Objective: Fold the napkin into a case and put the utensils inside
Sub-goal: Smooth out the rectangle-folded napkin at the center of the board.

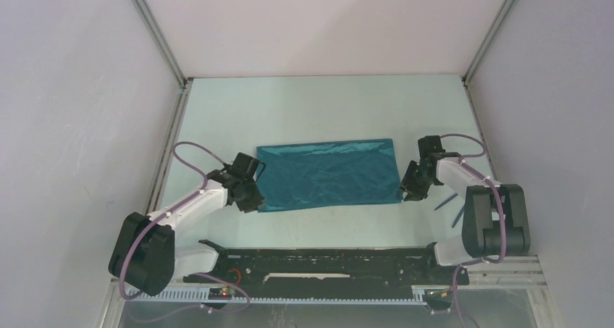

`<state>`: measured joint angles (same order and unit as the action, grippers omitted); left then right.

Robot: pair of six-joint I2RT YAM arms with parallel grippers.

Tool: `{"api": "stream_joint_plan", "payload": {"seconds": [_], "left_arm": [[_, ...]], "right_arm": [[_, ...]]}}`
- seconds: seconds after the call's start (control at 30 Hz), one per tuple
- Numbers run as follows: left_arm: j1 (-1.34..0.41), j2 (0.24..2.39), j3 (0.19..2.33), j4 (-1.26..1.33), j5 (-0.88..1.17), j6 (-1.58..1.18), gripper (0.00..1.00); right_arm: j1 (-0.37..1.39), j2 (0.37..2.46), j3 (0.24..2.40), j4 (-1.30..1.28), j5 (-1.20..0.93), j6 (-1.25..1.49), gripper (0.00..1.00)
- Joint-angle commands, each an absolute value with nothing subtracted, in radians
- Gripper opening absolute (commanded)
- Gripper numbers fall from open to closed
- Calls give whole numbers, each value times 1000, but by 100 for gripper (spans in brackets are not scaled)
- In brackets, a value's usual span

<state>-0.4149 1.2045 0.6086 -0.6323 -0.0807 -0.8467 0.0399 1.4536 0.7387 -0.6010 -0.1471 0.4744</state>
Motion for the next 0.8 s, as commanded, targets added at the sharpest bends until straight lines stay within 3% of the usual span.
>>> {"api": "stream_joint_plan", "payload": {"seconds": [0.0, 0.2, 0.4, 0.77], "left_arm": [[-419, 1209, 607, -608, -108, -843, 25], [-419, 1215, 603, -616, -104, -840, 29], [-420, 1170, 575, -625, -124, -851, 40], [-420, 1226, 601, -590, -149, -838, 31]], "right_arm": [[45, 1453, 733, -579, -133, 476, 41], [47, 1452, 733, -581, -130, 474, 44], [50, 1452, 733, -579, -130, 471, 45], [58, 1459, 733, -571, -137, 465, 41]]}}
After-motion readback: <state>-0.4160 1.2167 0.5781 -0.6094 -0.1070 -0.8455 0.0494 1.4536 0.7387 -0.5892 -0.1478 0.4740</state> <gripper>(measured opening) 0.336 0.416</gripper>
